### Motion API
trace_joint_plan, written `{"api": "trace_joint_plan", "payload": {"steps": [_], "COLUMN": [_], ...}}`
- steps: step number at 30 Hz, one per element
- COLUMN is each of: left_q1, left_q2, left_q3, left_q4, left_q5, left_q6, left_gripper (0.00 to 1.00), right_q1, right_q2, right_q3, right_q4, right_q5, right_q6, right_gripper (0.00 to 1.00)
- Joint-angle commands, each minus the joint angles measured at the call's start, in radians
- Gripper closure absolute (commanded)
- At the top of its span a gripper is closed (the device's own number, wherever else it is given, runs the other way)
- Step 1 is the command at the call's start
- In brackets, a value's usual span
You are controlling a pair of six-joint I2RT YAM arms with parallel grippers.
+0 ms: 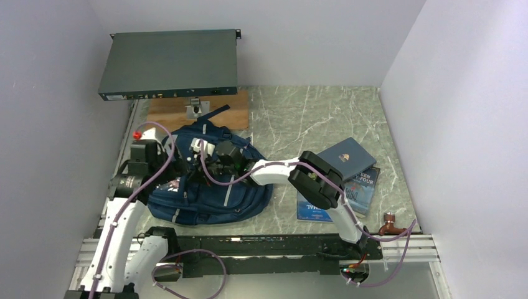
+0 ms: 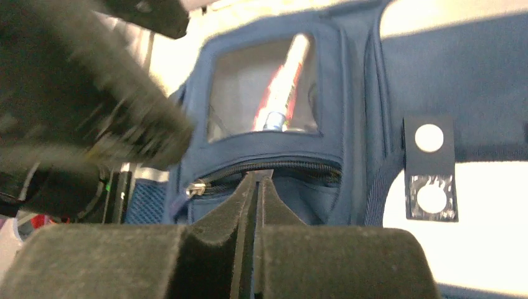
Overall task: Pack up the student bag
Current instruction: Place the stationery in the student bag.
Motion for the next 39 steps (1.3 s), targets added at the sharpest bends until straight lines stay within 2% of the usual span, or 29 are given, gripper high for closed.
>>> {"api": "trace_joint_plan", "payload": {"steps": [1,6,8,10,13,17,19,23,25,28,33,39], "left_q1": [0.146,0.361,0.408,0.425,0.441,0.456,0.468,0.475,0.482,0.493,0.496,0.496], "left_q2": [0.023,0.115,0.144,0.172,0.201,0.166,0.166,0.213,0.235,0.264,0.254,0.231], "left_q3": [0.078,0.073,0.073,0.063,0.032,-0.016,-0.018,-0.014,-0.015,-0.011,-0.025,-0.034], "left_q4": [-0.028,0.028,0.046,0.068,0.095,0.147,0.155,0.172,0.187,0.191,0.201,0.208], "left_q5": [-0.061,-0.074,-0.096,-0.106,-0.046,-0.029,-0.026,-0.037,-0.033,0.0,0.009,0.033], "left_q6": [0.046,0.016,0.005,-0.008,-0.027,-0.023,-0.017,-0.013,-0.004,0.007,0.012,0.024], "left_gripper": [0.1,0.1,0.1,0.1,0.1,0.08,0.08,0.07,0.07,0.07,0.07,0.07], "right_q1": [0.01,0.016,0.017,0.019,0.018,0.008,0.005,0.003,0.001,-0.003,-0.003,0.0], "right_q2": [0.011,0.038,0.058,0.069,0.068,-0.022,-0.055,-0.093,-0.09,-0.066,-0.02,0.02], "right_q3": [0.104,0.136,0.161,0.162,0.133,0.023,-0.006,-0.081,-0.086,-0.054,0.004,0.063], "right_q4": [0.055,0.055,0.027,0.029,0.047,0.07,0.034,0.072,0.071,0.049,0.031,-0.004], "right_q5": [-0.013,-0.05,-0.077,-0.099,-0.106,-0.052,-0.022,0.004,0.009,-0.009,-0.002,0.014], "right_q6": [0.025,0.089,0.099,0.116,0.144,0.189,0.204,0.252,0.257,0.247,0.213,0.185], "right_gripper": [1.0,1.0,1.0,1.0,1.0,1.0,0.94,0.83,0.81,0.84,0.98,1.0]}}
